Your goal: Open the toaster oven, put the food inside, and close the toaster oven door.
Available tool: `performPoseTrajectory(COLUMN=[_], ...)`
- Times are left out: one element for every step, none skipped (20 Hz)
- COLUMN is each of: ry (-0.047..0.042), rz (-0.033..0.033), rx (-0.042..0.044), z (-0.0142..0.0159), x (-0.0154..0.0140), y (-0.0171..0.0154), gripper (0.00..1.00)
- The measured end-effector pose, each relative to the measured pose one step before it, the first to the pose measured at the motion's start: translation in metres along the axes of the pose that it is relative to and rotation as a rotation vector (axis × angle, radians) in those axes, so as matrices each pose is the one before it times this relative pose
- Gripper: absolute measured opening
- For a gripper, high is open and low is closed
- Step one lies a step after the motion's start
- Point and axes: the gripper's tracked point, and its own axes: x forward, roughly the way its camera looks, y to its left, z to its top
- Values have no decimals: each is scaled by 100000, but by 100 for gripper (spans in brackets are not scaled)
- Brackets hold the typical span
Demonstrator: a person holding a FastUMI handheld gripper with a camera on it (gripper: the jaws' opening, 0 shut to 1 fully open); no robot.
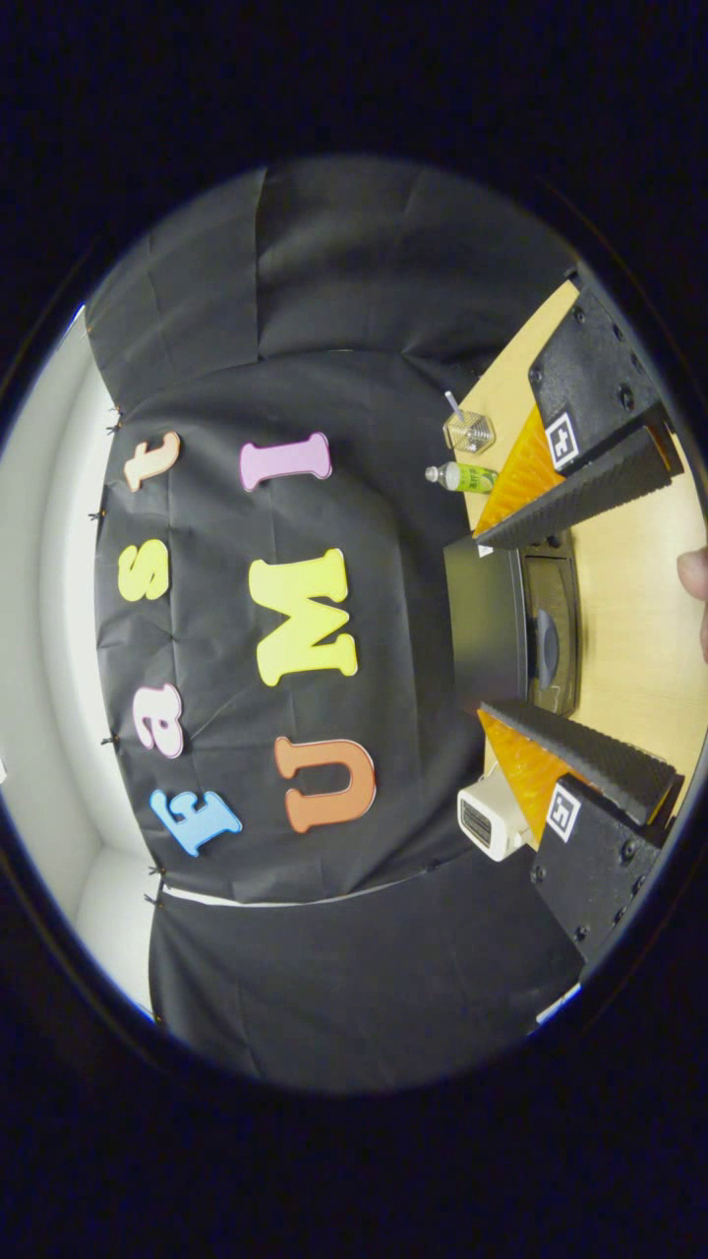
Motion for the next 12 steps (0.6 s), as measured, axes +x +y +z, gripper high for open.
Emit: performPoseTrajectory(ry=[584, 569, 635, 638, 8, -217, -339, -242, -199, 15, 178, -152], rz=[169, 289, 133, 110, -71, 26, -99, -46, 24, -124, -78, -211], rx=[-359, 64, 298, 185, -117, -119, -336, 209, 306, -124, -339, -47], z=[-258, -378, -241, -726, -49, 12, 115, -23, 8, -69, -26, -58], x=[-417, -170, -329, 1490, -161, 99, -122, -2, -3, 50, -45, 70], y=[-57, 21, 84, 70, -14, -37, 16, 6, 81, -36, -44, -66], gripper=[100, 100, 100, 100, 100, 100, 100, 100, 100, 100, 100, 100])
